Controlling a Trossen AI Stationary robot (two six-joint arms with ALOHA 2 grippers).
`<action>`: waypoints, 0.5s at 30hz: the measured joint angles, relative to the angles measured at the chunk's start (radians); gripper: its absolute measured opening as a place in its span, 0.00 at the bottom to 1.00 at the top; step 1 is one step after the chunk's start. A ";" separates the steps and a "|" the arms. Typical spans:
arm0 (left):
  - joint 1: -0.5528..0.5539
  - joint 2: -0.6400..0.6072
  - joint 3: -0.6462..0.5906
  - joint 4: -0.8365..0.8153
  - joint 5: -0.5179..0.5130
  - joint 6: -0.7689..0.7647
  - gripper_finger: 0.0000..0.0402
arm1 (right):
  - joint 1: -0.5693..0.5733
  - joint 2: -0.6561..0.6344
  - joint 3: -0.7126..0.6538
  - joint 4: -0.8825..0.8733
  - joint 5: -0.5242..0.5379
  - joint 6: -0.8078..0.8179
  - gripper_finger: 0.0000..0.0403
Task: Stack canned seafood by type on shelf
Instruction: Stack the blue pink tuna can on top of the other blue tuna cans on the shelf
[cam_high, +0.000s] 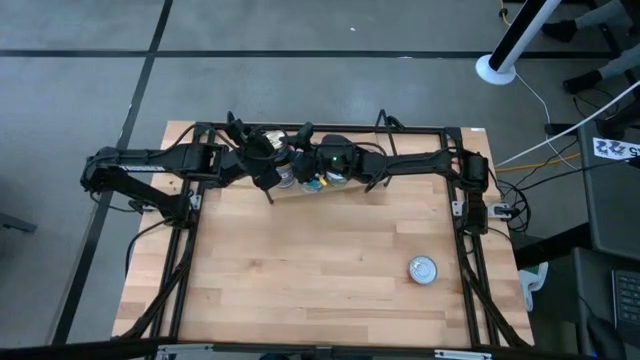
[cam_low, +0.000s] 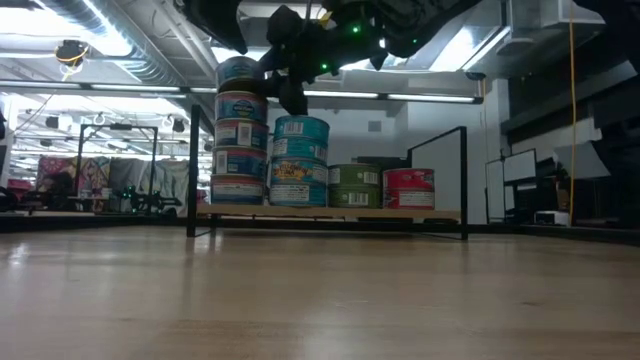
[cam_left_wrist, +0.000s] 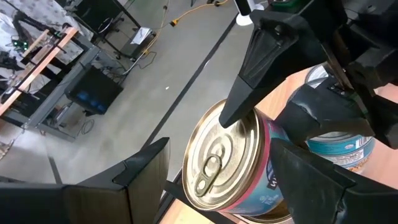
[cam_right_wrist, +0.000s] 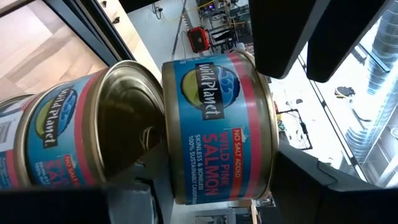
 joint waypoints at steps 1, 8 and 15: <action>0.000 0.000 0.000 0.000 0.000 0.000 0.68 | 0.000 0.000 0.000 -0.005 0.006 0.000 0.50; 0.000 0.000 0.000 0.000 0.020 0.004 0.68 | 0.000 -0.001 0.000 -0.021 0.011 0.003 0.50; 0.000 0.000 0.000 0.000 0.037 0.008 0.68 | 0.014 -0.001 0.000 -0.023 0.024 0.004 0.50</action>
